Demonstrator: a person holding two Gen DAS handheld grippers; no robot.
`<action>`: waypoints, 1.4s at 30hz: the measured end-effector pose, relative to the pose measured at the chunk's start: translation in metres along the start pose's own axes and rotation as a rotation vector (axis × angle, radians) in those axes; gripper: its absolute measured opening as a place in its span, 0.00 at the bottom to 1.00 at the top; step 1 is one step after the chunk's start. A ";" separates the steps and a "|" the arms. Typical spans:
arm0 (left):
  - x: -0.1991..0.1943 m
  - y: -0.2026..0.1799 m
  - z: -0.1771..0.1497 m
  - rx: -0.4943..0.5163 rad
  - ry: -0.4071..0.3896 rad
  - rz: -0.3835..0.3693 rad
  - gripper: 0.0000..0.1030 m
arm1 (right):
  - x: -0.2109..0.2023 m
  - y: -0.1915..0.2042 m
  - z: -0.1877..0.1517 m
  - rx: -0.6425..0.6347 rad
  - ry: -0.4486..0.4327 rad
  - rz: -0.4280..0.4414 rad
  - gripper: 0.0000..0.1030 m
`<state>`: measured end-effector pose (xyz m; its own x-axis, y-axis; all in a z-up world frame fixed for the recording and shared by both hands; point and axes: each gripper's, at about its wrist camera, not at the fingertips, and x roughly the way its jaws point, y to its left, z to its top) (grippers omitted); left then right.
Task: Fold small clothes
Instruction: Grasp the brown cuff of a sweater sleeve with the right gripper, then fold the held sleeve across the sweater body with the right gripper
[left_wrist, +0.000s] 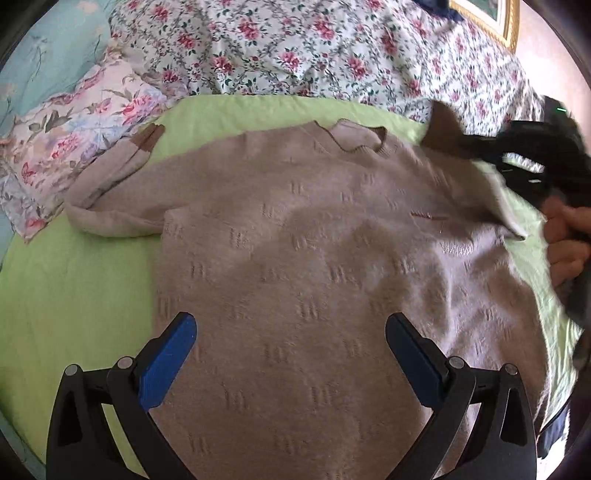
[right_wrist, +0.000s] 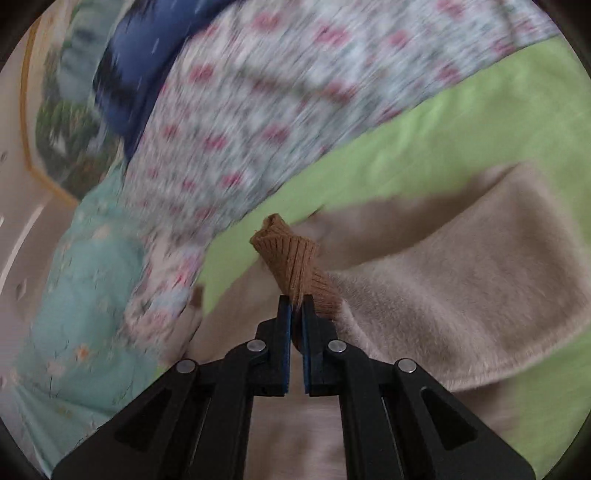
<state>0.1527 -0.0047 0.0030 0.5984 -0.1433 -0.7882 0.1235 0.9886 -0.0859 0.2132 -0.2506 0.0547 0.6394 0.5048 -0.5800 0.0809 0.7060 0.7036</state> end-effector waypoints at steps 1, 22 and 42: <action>0.001 0.003 0.000 -0.008 0.001 -0.012 1.00 | 0.019 0.009 -0.008 0.004 0.029 0.018 0.06; 0.135 0.009 0.091 -0.180 0.108 -0.258 0.91 | 0.039 0.026 -0.063 -0.010 0.082 0.033 0.32; 0.112 0.019 0.086 -0.076 -0.018 -0.118 0.10 | -0.016 -0.129 0.024 0.103 -0.024 -0.392 0.54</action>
<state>0.2900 -0.0063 -0.0351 0.5971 -0.2591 -0.7592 0.1337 0.9653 -0.2242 0.2113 -0.3620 -0.0172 0.5622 0.1947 -0.8038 0.3977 0.7885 0.4692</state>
